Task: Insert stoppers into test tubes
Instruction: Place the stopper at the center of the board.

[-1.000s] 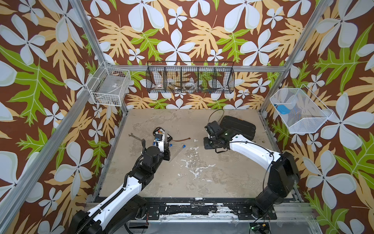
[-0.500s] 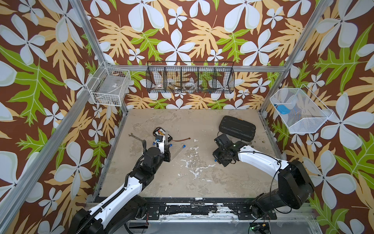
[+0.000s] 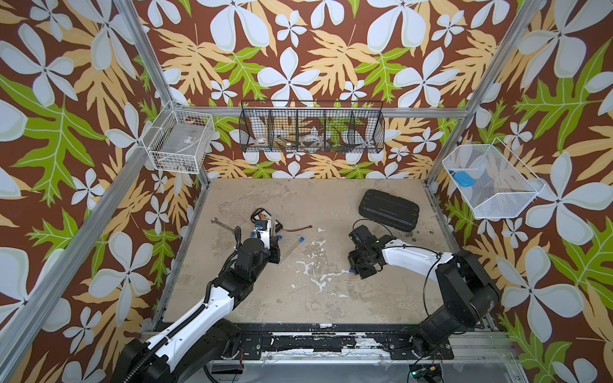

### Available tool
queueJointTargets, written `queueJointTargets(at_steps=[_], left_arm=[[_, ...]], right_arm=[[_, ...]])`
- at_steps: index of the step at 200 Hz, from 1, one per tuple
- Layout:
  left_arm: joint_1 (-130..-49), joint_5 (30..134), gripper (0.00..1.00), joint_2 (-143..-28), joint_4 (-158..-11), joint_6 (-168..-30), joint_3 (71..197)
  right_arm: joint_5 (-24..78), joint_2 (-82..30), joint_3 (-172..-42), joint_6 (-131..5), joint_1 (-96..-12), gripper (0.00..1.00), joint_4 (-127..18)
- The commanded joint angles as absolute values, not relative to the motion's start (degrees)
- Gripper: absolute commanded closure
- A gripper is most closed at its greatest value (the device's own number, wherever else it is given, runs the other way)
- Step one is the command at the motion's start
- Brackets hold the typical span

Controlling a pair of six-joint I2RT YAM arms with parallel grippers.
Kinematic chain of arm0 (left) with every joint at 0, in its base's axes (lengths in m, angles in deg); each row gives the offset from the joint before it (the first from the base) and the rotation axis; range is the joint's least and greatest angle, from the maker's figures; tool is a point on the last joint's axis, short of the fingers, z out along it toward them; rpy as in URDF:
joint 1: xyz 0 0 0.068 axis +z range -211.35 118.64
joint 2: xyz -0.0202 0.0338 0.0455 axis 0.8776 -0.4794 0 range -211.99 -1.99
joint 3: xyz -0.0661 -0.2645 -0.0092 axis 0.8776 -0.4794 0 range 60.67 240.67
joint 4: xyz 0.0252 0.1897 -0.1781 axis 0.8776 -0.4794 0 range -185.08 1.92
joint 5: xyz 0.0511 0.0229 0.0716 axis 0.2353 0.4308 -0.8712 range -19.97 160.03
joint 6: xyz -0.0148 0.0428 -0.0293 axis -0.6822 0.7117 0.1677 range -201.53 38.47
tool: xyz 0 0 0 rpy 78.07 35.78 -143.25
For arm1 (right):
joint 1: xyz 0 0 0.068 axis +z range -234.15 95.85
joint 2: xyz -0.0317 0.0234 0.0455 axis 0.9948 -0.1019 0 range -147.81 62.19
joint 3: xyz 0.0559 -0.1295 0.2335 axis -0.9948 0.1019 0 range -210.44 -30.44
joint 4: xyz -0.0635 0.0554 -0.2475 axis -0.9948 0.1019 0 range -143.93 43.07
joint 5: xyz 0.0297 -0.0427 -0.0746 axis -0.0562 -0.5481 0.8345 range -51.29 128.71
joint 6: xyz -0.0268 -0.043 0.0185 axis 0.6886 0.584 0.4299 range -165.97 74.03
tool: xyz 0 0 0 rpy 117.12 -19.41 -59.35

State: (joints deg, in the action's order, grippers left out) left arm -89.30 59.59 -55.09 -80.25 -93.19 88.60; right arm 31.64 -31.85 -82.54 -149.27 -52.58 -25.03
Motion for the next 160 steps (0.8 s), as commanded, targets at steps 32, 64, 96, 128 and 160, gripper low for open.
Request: queueJointTargets(at_steps=[32, 64, 96, 128, 160], left_arm=[[-89.2, 59.1, 1.0, -54.2, -82.3, -93.0, 88.9], [-89.3, 58.9, 1.0, -53.9, -82.5, -92.5, 89.0], [-89.2, 58.7, 1.0, -54.0, -82.4, -91.9, 89.2], [-89.3, 58.9, 1.0, -54.2, -82.0, -91.5, 89.2], [-89.2, 59.3, 1.0, -54.8, -80.9, -90.7, 89.1]], right_arm=[[30.6, -34.8, -84.1, -150.0, -52.5, 0.74, -25.4], [30.1, -35.5, -84.9, -149.8, -52.5, 0.66, -25.4], [30.1, -35.1, -85.0, -149.7, -52.6, 0.63, -25.5], [31.0, -33.2, -85.4, -148.9, -52.6, 0.58, -24.7], [32.3, -28.3, -85.7, -146.5, -53.1, 0.54, -21.8]])
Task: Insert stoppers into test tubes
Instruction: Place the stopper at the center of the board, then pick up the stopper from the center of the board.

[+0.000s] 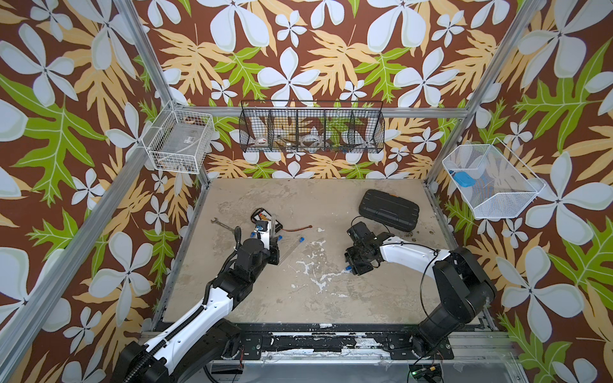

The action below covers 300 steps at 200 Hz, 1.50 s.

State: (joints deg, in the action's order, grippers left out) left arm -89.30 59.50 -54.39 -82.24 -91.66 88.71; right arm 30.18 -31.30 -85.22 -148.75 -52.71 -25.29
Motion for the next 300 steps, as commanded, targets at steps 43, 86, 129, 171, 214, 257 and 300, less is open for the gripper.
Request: queueJointTargets(at_steps=[43, 86, 129, 171, 214, 257, 300], left_arm=[[-89.2, 61.0, 1.0, -56.8, -79.4, -89.2, 89.8], [-89.2, 63.5, 1.0, -58.8, -78.1, -86.7, 90.6], [-89.2, 65.5, 1.0, -60.1, -76.5, -85.0, 90.4], [-89.2, 67.3, 1.0, -62.0, -75.4, -84.1, 90.5], [-89.2, 69.2, 1.0, -63.8, -74.9, -83.6, 90.8], [-89.2, 70.8, 1.0, -65.5, -74.3, -83.8, 90.9], [-89.2, 71.1, 1.0, -65.8, -75.6, -81.9, 91.9]], right_arm=[[37.9, -17.3, -84.4, -132.9, -58.1, 0.52, -18.8], [40.9, -11.9, -88.4, -84.2, -66.2, 0.55, -26.8], [29.4, -12.0, -90.4, -40.5, -69.2, 0.56, -31.4], [13.8, -9.0, -83.2, -14.3, -71.2, 0.56, -35.1], [11.1, -11.0, -79.9, 24.9, -70.8, 0.55, -22.3], [14.5, -17.5, -80.9, 28.1, -67.4, 0.55, -24.2], [13.1, -25.3, -83.0, 29.0, -65.5, 0.55, -24.1]])
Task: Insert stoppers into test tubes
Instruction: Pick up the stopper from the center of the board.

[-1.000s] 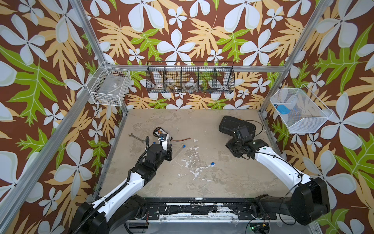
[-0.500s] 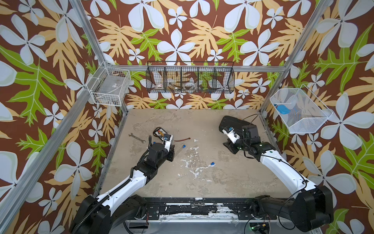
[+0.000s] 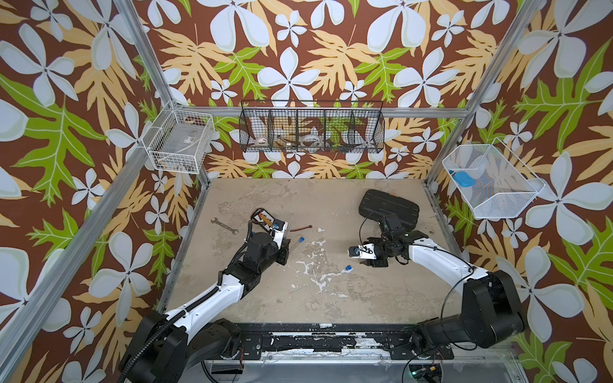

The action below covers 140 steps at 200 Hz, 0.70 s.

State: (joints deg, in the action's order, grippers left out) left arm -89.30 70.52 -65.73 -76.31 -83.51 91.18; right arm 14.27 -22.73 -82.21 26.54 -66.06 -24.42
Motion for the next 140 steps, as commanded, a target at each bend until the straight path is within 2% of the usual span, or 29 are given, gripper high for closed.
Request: queueJointTargets(at_steps=[1, 90, 140], left_arm=[[-89.2, 71.1, 1.0, -65.8, -75.6, -81.9, 91.9], [-89.3, 72.5, 1.0, -66.8, -75.7, -82.1, 92.2], [-89.3, 72.8, 1.0, -66.8, -75.9, -82.4, 92.1]], right_arm=[[13.1, -25.3, -83.0, 29.1, -65.6, 0.55, -24.1], [14.0, -33.6, -85.3, 28.8, -61.3, 0.54, -24.0], [12.8, -35.8, -86.5, 28.8, -60.6, 0.58, -23.6]])
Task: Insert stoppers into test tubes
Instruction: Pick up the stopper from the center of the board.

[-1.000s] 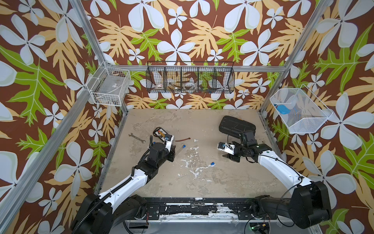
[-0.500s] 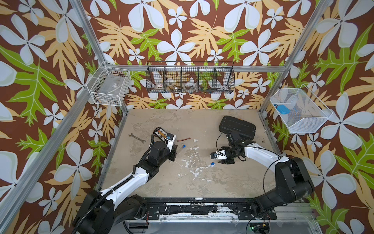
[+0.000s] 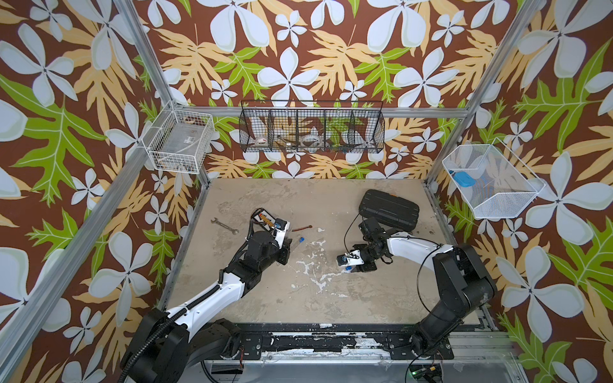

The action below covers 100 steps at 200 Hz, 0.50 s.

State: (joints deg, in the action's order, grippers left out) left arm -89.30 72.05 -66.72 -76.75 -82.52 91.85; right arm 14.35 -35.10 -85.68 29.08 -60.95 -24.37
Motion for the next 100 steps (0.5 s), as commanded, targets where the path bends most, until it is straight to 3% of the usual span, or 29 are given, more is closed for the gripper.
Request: queueJointTargets(at_steps=[1, 100], left_arm=[[-89.3, 72.8, 1.0, -66.8, -75.9, -82.4, 92.1], [-89.2, 73.3, 1.0, -66.7, -75.9, -82.1, 92.1]], right_arm=[[12.8, -35.8, -86.6, 28.8, -60.6, 0.58, -23.6], [14.3, -37.7, -87.2, 28.3, -59.9, 0.67, -22.3]])
